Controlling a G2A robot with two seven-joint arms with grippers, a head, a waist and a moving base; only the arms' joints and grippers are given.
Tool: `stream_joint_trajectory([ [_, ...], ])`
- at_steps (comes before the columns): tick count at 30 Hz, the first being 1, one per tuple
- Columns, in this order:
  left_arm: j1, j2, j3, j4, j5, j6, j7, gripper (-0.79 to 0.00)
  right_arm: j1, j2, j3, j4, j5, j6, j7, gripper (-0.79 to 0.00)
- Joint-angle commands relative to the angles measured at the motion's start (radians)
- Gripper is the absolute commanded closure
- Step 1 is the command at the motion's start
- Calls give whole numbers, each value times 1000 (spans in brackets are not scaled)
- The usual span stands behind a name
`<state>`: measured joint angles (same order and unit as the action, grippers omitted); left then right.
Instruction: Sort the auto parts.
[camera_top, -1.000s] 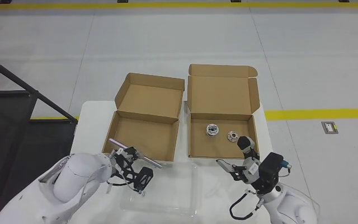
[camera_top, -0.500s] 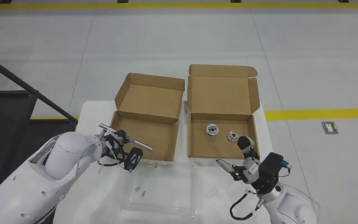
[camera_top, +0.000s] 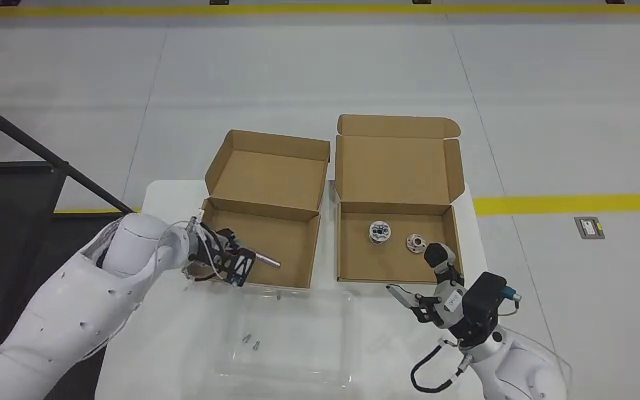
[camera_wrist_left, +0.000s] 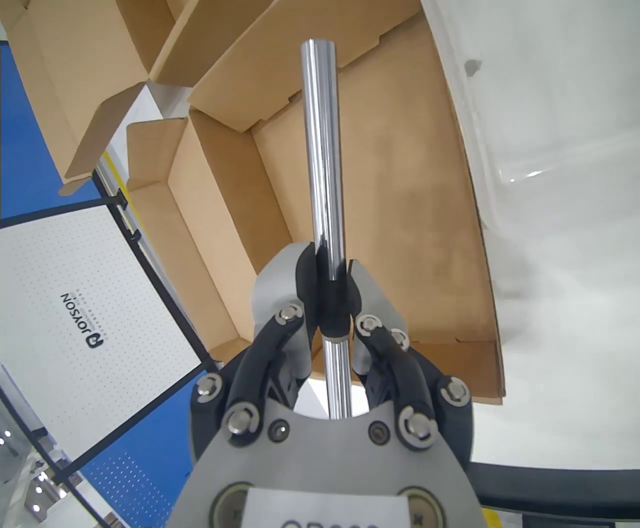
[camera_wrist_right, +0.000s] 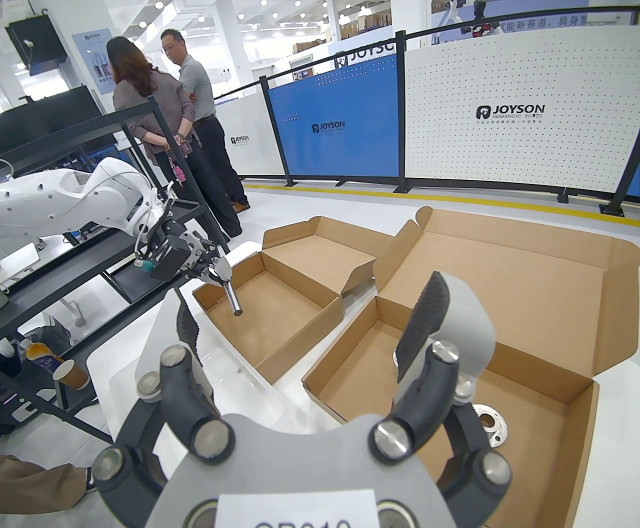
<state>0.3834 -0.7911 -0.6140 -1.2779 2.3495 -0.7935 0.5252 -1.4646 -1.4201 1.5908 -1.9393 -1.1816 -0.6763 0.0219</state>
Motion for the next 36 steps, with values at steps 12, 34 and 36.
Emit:
stream_joint_trajectory([
  [12, -134, -194, 173, 310, -58, 34, -4, 0, 0, 0, 0, 0, 0, 0, 0, -785],
  [34, -209, -323, 219, 545, -4, 110, 101, -317, 0, 0, 0, 0, 0, 0, 0, -785],
  [36, -215, -317, 213, 527, 13, 110, 118, -326, 0, 0, 0, 0, 0, 0, 0, -785],
])
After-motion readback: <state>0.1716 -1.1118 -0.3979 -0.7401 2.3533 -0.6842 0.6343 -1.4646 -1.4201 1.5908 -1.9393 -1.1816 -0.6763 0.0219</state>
